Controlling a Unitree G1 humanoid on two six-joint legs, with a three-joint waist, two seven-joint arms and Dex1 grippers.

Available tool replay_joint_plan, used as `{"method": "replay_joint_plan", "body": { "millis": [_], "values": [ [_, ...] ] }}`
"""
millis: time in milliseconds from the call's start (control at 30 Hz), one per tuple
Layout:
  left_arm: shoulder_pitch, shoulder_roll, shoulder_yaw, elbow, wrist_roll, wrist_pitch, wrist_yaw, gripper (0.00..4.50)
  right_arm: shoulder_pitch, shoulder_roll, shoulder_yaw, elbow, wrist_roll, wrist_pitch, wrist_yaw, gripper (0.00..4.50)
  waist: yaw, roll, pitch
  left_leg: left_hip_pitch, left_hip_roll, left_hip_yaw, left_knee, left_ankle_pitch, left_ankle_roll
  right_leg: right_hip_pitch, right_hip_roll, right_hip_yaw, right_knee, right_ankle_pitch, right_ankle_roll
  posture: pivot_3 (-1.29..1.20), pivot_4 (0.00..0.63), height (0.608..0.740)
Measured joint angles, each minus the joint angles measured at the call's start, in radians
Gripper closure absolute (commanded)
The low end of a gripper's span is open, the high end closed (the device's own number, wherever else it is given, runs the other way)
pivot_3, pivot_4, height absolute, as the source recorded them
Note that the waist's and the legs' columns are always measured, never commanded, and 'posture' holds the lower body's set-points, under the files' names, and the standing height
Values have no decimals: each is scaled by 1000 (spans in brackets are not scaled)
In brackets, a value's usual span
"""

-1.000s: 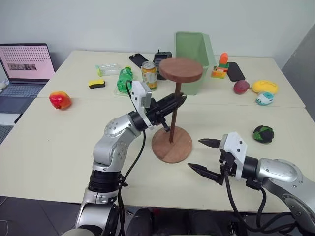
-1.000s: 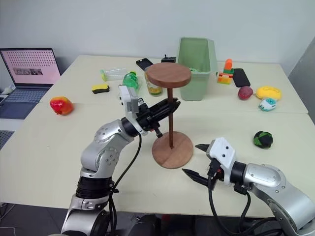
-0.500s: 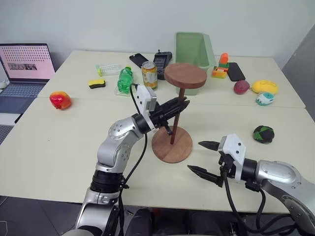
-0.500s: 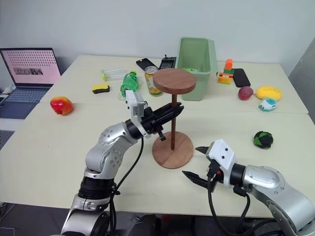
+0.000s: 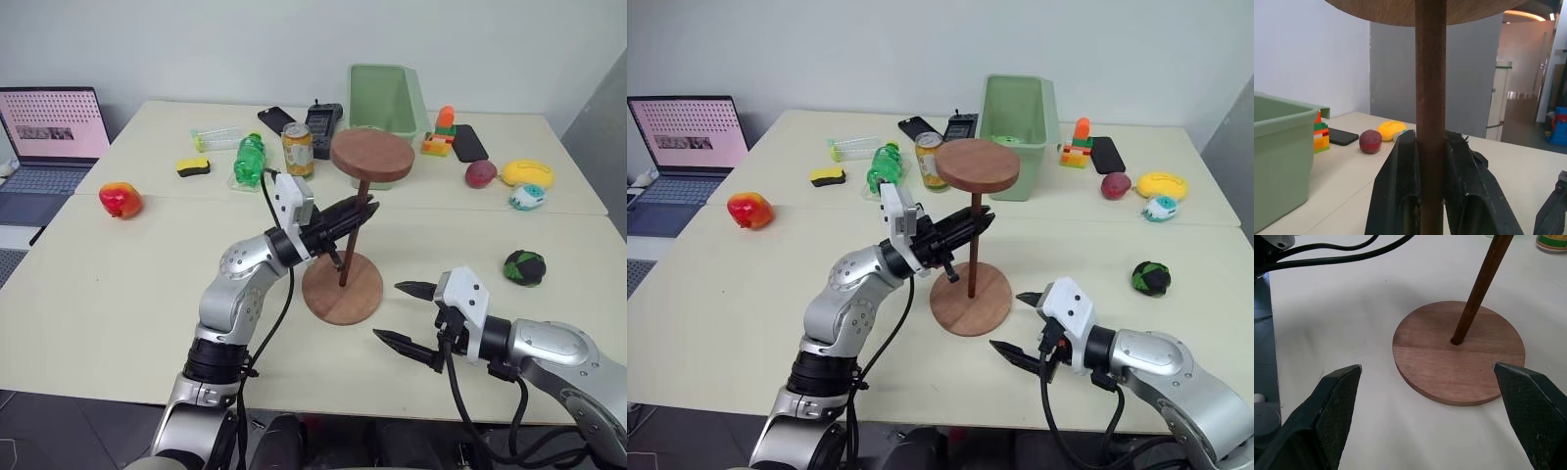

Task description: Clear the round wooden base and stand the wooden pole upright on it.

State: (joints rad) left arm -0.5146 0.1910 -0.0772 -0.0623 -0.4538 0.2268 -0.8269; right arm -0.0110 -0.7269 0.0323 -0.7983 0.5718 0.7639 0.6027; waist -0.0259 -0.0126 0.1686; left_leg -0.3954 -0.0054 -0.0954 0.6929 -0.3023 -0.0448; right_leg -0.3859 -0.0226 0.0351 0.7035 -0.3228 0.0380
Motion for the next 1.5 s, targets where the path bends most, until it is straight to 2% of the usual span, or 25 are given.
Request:
{"method": "replay_joint_plan", "body": {
  "millis": [767, 1000, 1500],
  "values": [
    [19, 0, -20, 6, -1, -47, -6, 4237, -10, 6, -1, 0, 4, 20, 0, 0, 0, 0, 0, 3, 0, -1, -1, 0, 0, 3, 0, -1, -2, 0, 0, 0, 150, 740],
    [16, 2, -18, 34, -2, -66, 8, 4238, -10, 6, -1, 0, 10, 28, -1, 0, 0, 0, 0, 17, -1, 0, -10, 0, 0, 15, 0, 0, -8, 0, 0, 0, 150, 740],
    [41, 19, -14, 7, -10, -71, 10, 4238, -19, 8, -2, 0, 32, 32, -3, 0, 0, 0, 0, 17, 0, 0, -12, 0, 0, 15, 0, 0, -9, 0, 0, 0, 150, 740]
  ]
}}
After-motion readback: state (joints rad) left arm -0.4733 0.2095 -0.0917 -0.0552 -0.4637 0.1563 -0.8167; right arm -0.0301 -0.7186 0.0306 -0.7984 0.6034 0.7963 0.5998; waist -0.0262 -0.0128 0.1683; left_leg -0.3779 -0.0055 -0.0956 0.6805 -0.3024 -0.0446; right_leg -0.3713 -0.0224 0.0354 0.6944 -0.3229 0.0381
